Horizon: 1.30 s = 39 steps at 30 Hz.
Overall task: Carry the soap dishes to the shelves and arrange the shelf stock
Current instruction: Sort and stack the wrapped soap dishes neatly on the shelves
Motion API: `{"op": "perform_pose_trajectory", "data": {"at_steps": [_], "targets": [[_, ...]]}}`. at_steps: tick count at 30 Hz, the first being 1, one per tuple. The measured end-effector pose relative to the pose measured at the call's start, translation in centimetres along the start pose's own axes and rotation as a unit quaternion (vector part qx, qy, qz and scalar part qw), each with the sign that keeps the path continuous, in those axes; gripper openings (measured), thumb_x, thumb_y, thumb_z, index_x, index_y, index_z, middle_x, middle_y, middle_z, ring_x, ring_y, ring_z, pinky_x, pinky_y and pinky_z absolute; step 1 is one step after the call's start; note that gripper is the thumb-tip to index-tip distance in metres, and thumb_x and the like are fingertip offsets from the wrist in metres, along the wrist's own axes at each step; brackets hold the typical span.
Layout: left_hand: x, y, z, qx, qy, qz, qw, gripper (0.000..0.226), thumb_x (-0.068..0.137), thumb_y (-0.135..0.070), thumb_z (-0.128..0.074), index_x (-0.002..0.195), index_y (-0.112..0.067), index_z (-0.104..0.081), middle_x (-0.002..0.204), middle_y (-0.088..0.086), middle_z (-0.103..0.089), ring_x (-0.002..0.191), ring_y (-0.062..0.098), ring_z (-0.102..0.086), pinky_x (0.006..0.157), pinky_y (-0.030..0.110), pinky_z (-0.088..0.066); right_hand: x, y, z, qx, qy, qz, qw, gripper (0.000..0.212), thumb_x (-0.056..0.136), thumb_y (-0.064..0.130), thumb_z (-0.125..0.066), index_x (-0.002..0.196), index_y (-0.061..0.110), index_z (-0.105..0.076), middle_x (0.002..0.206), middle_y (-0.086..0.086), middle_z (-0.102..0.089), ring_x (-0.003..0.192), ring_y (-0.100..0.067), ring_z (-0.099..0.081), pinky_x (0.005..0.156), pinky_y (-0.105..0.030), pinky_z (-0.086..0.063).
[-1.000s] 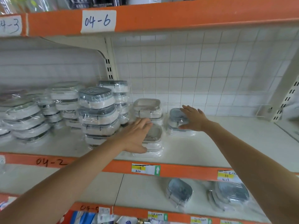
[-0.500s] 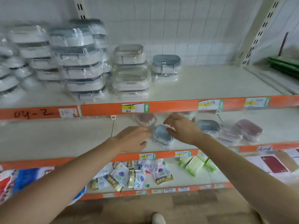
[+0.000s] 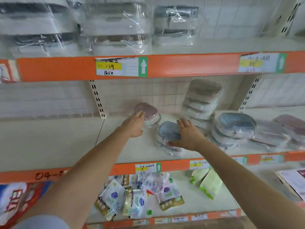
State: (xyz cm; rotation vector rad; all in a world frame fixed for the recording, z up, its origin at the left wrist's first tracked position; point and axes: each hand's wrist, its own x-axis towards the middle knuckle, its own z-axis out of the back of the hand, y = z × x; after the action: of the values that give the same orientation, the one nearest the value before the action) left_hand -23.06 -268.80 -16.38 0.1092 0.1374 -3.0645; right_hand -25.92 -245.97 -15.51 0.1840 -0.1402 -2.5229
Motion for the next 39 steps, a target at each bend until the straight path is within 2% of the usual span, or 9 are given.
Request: {"op": "perform_pose_trajectory", "data": {"at_steps": [4, 8, 12, 16, 19, 24, 29, 35, 39], "targets": [[5.4, 0.8, -1.7, 0.068, -0.027, 0.003, 0.997, 0.089, 0.088, -0.009, -0.057, 0.152, -0.002, 0.006, 0.160, 0.010, 0.011, 0.148, 0.024, 0.000, 0.119, 0.029, -0.011, 2.3, -0.8, -2.7, -0.022, 0.008, 0.000, 1.000, 0.119, 0.069, 0.071, -0.064, 0.150, 0.006, -0.006, 0.154, -0.010, -0.015, 0.142, -0.027, -0.015, 0.117, -0.037, -0.014], [8.4, 1.3, -3.2, 0.116, -0.007, -0.002, 0.993, 0.083, 0.095, -0.013, -0.048, 0.151, -0.009, 0.012, 0.160, 0.004, 0.018, 0.148, 0.022, 0.000, 0.119, 0.036, -0.012, 3.3, -1.6, -4.9, -0.036, -0.068, 0.008, 0.997, 0.107, 0.069, 0.068, -0.065, 0.144, 0.007, -0.020, 0.138, -0.009, -0.029, 0.130, -0.028, -0.027, 0.110, -0.035, -0.022], [9.5, 1.1, -2.9, 0.189, -0.025, -0.019, 0.981, 0.078, 0.096, -0.017, -0.046, 0.153, -0.012, 0.007, 0.162, 0.001, 0.003, 0.146, 0.026, -0.008, 0.114, 0.038, -0.017, 3.8, -1.7, -5.0, -0.025, -0.067, 0.006, 0.997, 0.105, 0.069, 0.069, -0.064, 0.143, 0.007, -0.020, 0.135, -0.010, -0.031, 0.127, -0.029, -0.029, 0.110, -0.036, -0.023], [8.5, 0.9, -1.7, 0.216, -0.055, -0.041, 0.974, 0.094, 0.077, -0.036, -0.069, 0.150, -0.009, -0.016, 0.148, 0.009, -0.025, 0.133, 0.028, -0.025, 0.107, 0.037, -0.024, 3.6, -1.5, -4.6, -0.027, -0.050, -0.006, 0.998, 0.106, 0.071, 0.068, -0.063, 0.145, 0.007, -0.017, 0.138, -0.011, -0.032, 0.129, -0.029, -0.030, 0.110, -0.036, -0.023], [6.2, 0.4, -1.0, 0.197, -0.046, -0.028, 0.979, 0.098, 0.061, -0.049, -0.078, 0.140, -0.010, -0.032, 0.138, 0.013, -0.030, 0.128, 0.030, -0.027, 0.107, 0.040, -0.025, 2.8, -1.1, -3.7, -0.013, -0.049, -0.016, 0.999, 0.105, 0.070, 0.067, -0.064, 0.144, 0.007, -0.019, 0.137, -0.010, -0.033, 0.129, -0.028, -0.030, 0.111, -0.036, -0.023], [-0.7, -0.9, 0.0, 0.049, 0.045, 0.018, 0.998, 0.104, 0.063, -0.052, -0.080, 0.141, -0.007, -0.029, 0.137, 0.016, -0.020, 0.127, 0.033, -0.027, 0.103, 0.043, -0.039, -2.4, 0.3, -1.5, 0.000, -0.022, -0.029, 0.999, 0.100, 0.070, 0.062, -0.068, 0.141, 0.008, -0.023, 0.134, -0.010, -0.035, 0.124, -0.029, -0.033, 0.108, -0.036, -0.025], [-10.0, -3.5, 3.8, 0.009, 0.118, -0.019, 0.993, 0.096, 0.066, -0.053, -0.078, 0.136, -0.006, -0.033, 0.128, 0.012, -0.024, 0.121, 0.027, -0.031, 0.101, 0.041, -0.041, -11.7, 2.1, 2.6, 0.026, 0.029, -0.049, 0.998, 0.101, 0.070, 0.064, -0.066, 0.142, 0.011, -0.021, 0.134, -0.008, -0.034, 0.125, -0.027, -0.032, 0.107, -0.037, -0.026], [-18.5, -6.5, 12.6, -0.014, 0.109, -0.079, 0.991, 0.103, 0.070, -0.053, -0.075, 0.146, -0.009, -0.022, 0.136, 0.007, -0.027, 0.126, 0.024, -0.028, 0.104, 0.038, -0.035, -20.4, 3.9, 11.5, 0.028, 0.015, -0.051, 0.998, 0.102, 0.070, 0.064, -0.067, 0.143, 0.012, -0.018, 0.136, -0.008, -0.031, 0.128, -0.028, -0.030, 0.108, -0.037, -0.023], [-21.5, -7.7, 19.6, -0.007, 0.066, -0.106, 0.992, 0.096, 0.072, -0.055, -0.073, 0.142, -0.009, -0.027, 0.141, 0.005, -0.030, 0.129, 0.024, -0.028, 0.107, 0.037, -0.032, -22.6, 4.7, 17.6, 0.021, -0.014, -0.046, 0.999, 0.106, 0.068, 0.065, -0.068, 0.145, 0.012, -0.017, 0.137, -0.007, -0.031, 0.129, -0.028, -0.029, 0.109, -0.037, -0.023]]}}
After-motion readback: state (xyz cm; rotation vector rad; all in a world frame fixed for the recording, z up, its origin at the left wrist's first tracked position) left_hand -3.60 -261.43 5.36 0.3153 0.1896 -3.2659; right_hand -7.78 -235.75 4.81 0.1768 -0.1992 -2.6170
